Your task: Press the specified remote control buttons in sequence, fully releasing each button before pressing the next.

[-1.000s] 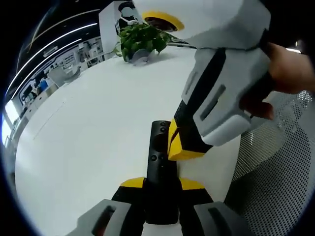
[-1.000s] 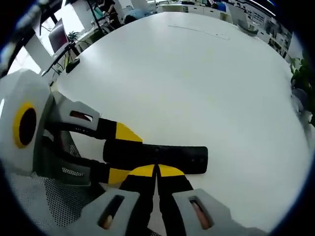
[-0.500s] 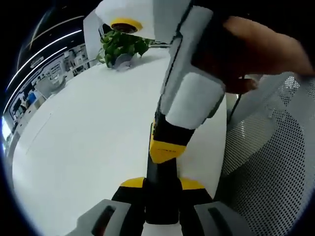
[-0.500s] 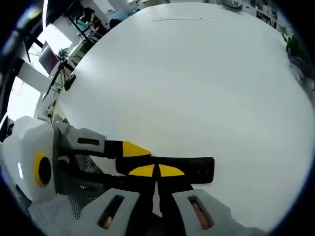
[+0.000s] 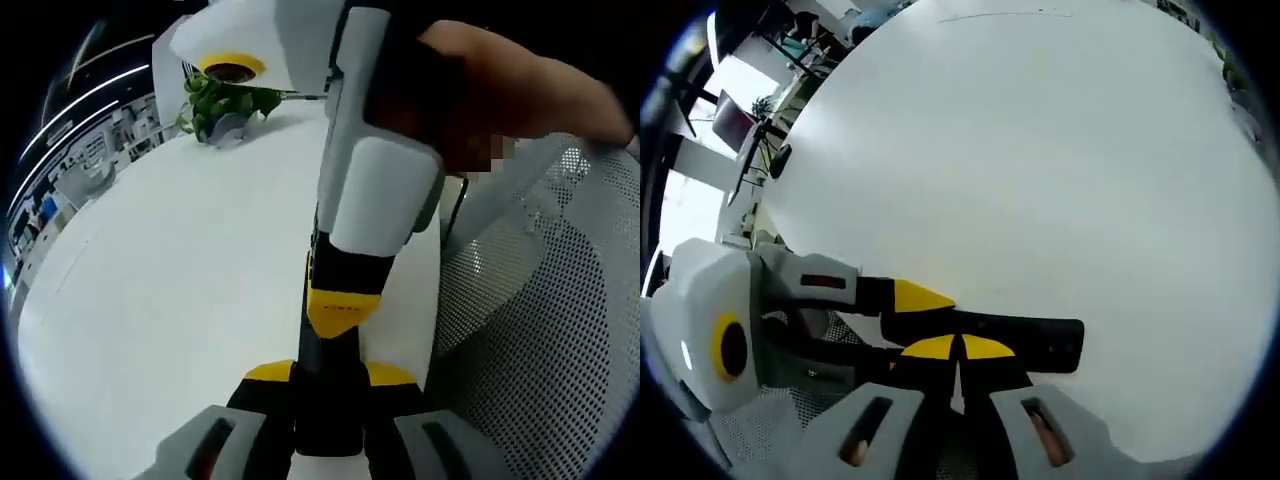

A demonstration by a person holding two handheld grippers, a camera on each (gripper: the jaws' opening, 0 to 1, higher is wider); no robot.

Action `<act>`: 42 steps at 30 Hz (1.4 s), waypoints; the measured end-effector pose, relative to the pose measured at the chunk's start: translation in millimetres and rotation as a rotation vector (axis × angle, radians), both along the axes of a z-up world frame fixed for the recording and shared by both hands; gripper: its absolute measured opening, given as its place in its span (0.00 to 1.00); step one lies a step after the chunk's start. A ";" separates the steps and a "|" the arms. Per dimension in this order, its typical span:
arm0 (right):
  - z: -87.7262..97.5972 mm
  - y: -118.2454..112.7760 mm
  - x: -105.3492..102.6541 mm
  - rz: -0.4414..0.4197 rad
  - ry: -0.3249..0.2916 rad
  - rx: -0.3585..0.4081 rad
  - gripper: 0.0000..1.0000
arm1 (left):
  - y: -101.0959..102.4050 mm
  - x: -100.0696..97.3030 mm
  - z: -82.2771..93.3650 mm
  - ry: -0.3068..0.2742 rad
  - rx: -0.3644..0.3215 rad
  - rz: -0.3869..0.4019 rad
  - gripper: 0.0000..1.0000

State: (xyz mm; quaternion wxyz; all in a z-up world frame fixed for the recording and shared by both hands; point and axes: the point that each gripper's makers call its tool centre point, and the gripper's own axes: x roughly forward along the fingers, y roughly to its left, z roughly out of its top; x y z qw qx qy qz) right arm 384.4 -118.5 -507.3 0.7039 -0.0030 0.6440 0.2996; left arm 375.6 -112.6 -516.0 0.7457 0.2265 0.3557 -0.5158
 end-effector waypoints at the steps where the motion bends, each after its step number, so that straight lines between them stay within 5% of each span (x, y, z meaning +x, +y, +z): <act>1: -0.5 0.4 -2.0 0.003 0.009 -0.001 0.00 | -0.1 0.0 0.2 0.000 -0.001 -0.002 0.24; 22: -4.6 4.0 -6.5 0.027 0.024 -0.012 0.00 | -0.6 0.3 -0.5 -0.012 0.022 -0.009 0.25; 27: -6.0 2.6 -4.8 -0.046 0.073 0.027 0.00 | -0.6 -0.3 0.0 -0.013 0.019 -0.013 0.25; 42: -5.1 5.0 -2.6 -0.021 0.021 -0.013 0.00 | 18.7 0.5 -0.3 0.007 0.068 -0.003 0.25</act>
